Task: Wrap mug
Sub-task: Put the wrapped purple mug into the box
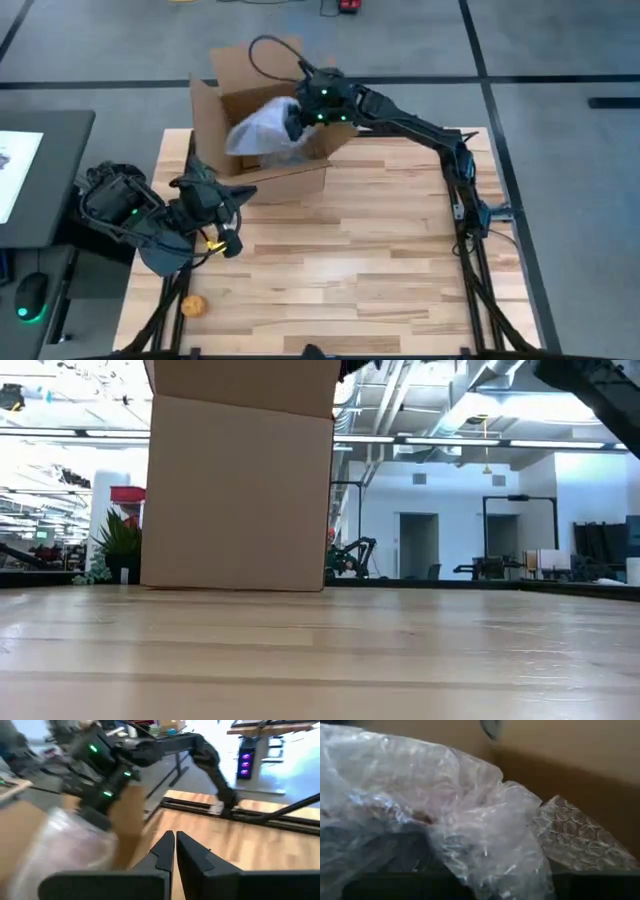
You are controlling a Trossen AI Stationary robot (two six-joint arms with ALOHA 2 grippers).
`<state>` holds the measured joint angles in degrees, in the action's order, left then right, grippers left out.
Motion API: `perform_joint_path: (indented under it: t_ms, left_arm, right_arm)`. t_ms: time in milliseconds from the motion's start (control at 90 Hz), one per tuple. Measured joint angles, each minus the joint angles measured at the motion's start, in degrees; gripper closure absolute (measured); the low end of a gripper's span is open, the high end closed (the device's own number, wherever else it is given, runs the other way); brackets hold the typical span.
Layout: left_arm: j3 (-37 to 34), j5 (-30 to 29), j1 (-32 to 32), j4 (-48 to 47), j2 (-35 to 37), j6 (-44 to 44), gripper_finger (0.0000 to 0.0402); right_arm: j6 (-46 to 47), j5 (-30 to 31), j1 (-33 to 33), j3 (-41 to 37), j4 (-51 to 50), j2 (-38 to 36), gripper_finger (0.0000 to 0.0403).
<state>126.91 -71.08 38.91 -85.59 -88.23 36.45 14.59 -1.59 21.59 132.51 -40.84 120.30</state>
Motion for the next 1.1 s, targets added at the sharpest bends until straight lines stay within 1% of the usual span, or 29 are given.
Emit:
perform_joint_path:
  t_ms: [89,222,367,456,511,656,733,800,933,1100]
  left_arm:
    - [0.00,-3.10,-1.38,0.06,0.26,0.41,0.0402]
    - [0.02,-7.03,-3.46,0.00,0.33,-2.11,0.0402]
    - [0.02,-8.75,-5.76,0.00,0.87,-2.78,0.0402]
    - [0.02,-9.17,-6.82,0.00,1.31,-2.80,0.0402]
    - [0.02,-9.21,-7.40,-0.02,1.60,-2.83,0.0402]
    - [0.02,-9.40,-8.61,-0.17,2.64,-4.55,0.0402]
    - [0.02,-9.47,-8.83,-0.91,3.39,-4.83,0.0402]
    - [0.02,-9.41,-9.06,-1.65,3.93,-4.59,0.0402]
    - [0.07,-9.22,-9.78,-4.15,5.00,-3.25,0.0402]
    - [0.07,-8.79,-10.49,-4.44,5.52,-2.85,0.0402]
  right_arm:
    - [-1.97,0.22,0.39,0.00,-10.61,-1.14,0.0370]
    - [-3.66,0.74,0.36,0.11,-23.59,-2.75,0.0370]
    - [-7.08,0.75,-0.17,0.09,-39.40,-4.32,0.0370]
    - [-10.11,-0.99,-1.00,0.07,-46.04,-4.88,0.0370]
    - [-11.67,-3.96,-1.45,0.63,-49.55,-4.97,0.0370]
    - [-10.91,-16.14,-2.14,2.46,-48.60,-5.89,0.0370]
    - [-8.06,-19.10,-2.89,2.53,-47.61,-6.45,0.0370]
    - [-6.72,-18.46,-3.50,2.43,-46.27,-6.80,0.0370]
    - [-4.21,-14.28,-4.86,2.34,-40.60,-6.60,0.0370]
    - [-6.34,-9.19,-6.13,2.21,-43.66,-3.30,0.0370]
